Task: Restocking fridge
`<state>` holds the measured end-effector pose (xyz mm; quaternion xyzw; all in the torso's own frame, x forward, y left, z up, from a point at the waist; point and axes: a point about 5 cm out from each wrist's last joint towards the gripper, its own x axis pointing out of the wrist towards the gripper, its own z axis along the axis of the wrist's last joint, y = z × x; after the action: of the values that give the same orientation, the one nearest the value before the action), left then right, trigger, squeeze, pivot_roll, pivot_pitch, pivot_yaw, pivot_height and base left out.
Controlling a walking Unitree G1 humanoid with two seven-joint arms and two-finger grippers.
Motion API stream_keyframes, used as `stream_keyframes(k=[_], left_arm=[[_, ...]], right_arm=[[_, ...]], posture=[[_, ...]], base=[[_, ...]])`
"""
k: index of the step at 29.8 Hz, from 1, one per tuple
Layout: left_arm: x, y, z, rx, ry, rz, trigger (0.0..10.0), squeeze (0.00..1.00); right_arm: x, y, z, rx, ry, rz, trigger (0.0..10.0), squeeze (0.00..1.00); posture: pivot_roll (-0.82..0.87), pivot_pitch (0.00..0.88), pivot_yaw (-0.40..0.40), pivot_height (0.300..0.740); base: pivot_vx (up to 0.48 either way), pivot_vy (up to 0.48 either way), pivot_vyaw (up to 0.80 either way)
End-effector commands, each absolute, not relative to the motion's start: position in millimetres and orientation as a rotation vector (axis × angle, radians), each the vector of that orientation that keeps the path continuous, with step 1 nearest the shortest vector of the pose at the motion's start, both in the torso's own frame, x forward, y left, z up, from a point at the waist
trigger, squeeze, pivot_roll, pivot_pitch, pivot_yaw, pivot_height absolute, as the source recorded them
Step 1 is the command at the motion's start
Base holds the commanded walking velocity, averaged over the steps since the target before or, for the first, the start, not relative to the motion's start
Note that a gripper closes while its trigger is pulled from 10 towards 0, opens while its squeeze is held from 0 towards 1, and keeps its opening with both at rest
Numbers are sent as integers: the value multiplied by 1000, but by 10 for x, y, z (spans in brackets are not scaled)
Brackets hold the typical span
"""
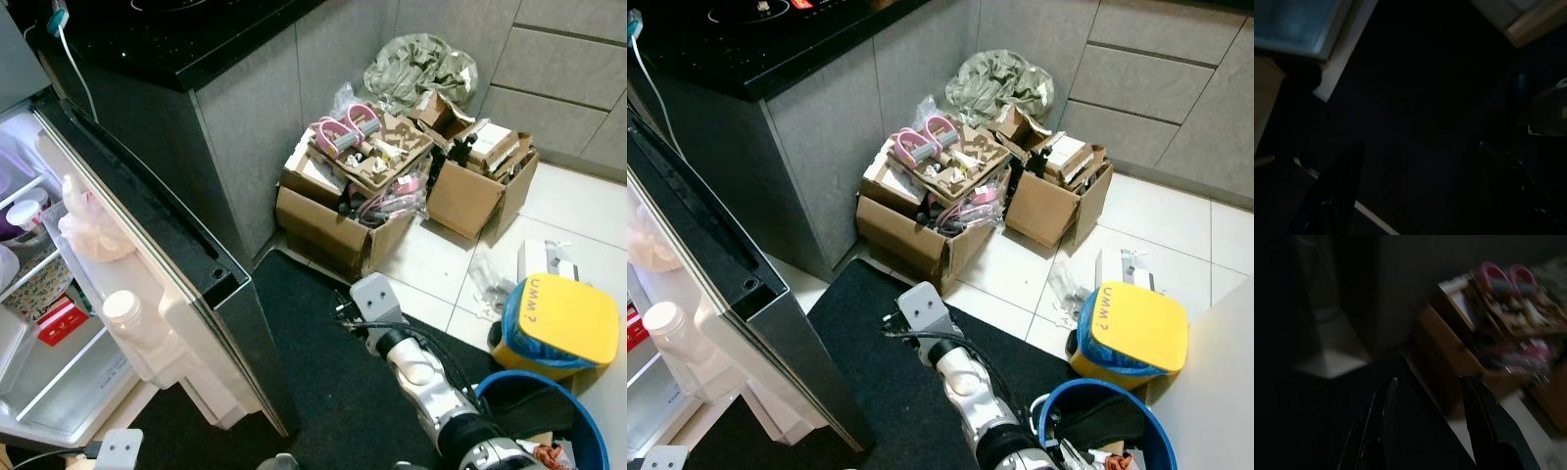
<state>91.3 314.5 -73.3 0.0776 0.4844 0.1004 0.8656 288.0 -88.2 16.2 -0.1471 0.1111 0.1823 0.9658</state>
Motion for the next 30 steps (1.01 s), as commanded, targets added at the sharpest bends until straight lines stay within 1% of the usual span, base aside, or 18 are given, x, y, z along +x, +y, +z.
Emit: stream_keyframes(k=[1, 3, 4, 5, 6, 7, 8, 10, 11, 13, 14, 15, 22, 30], left_arm=[[849, 3188, -727, 152, 1020, 243, 10000, 0], [849, 3188, -727, 152, 1020, 243, 10000, 0], [820, 3231, -716, 158, 1025, 269, 10000, 0], [820, 3231, -716, 158, 1025, 269, 10000, 0], [747, 3266, -723, 172, 1051, 300, 10000, 0], [732, 3262, -729, 174, 1057, 303, 10000, 0], [732, 3262, -729, 174, 1057, 303, 10000, 0], [792, 3176, -759, 157, 1045, 280, 10000, 0], [792, 3176, -759, 157, 1045, 280, 10000, 0], [830, 3139, -769, 148, 1040, 271, 10000, 0], [830, 3139, -769, 148, 1040, 271, 10000, 0], [830, 3135, -775, 145, 1047, 273, 10000, 0], [820, 3143, -780, 149, 1062, 280, 10000, 0], [791, 3152, -788, 160, 1083, 286, 10000, 0]], right_arm=[[2807, -975, 42, -295, 288, 331, 10000, 75], [2807, -975, 42, -295, 288, 331, 10000, 75], [2747, -1057, -45, -307, 332, 306, 10000, 86], [2747, -1057, -45, -307, 332, 306, 10000, 86], [2494, -1386, -335, -366, 489, 185, 10000, 133], [2406, -1493, -414, -390, 538, 145, 10000, 133], [2406, -1493, -414, -390, 538, 145, 10000, 133], [2279, -1699, -514, -429, 621, 48, 10000, 149], [2279, -1699, -514, -429, 621, 48, 10000, 149], [2222, -1823, -553, -462, 667, -21, 10000, 161], [2222, -1823, -553, -462, 667, -21, 10000, 161], [2185, -1913, -570, -470, 693, -75, 10000, 176], [2157, -1998, -576, -473, 704, -132, 10000, 192], [2178, -1983, -564, -474, 695, -147, 10000, 192]], posture=[[45, 78, 42, 740], [45, 78, 42, 740], [47, 77, 39, 740], [47, 77, 39, 740], [37, 77, 35, 740], [37, 77, 35, 740], [37, 77, 35, 740], [33, 77, 31, 740], [33, 77, 31, 740], [25, 76, 27, 740], [25, 76, 27, 740], [23, 74, 27, 740], [23, 74, 28, 740], [23, 75, 29, 740]], base=[[0, 0, 0], [0, 0, 0], [0, 0, 0], [0, 0, 0], [0, 0, 669], [0, 0, 669], [0, 0, 669], [0, 0, 800], [0, 0, 800], [0, 0, 800], [0, 0, 800], [0, 0, 800], [0, 0, 800], [0, 0, 800]])
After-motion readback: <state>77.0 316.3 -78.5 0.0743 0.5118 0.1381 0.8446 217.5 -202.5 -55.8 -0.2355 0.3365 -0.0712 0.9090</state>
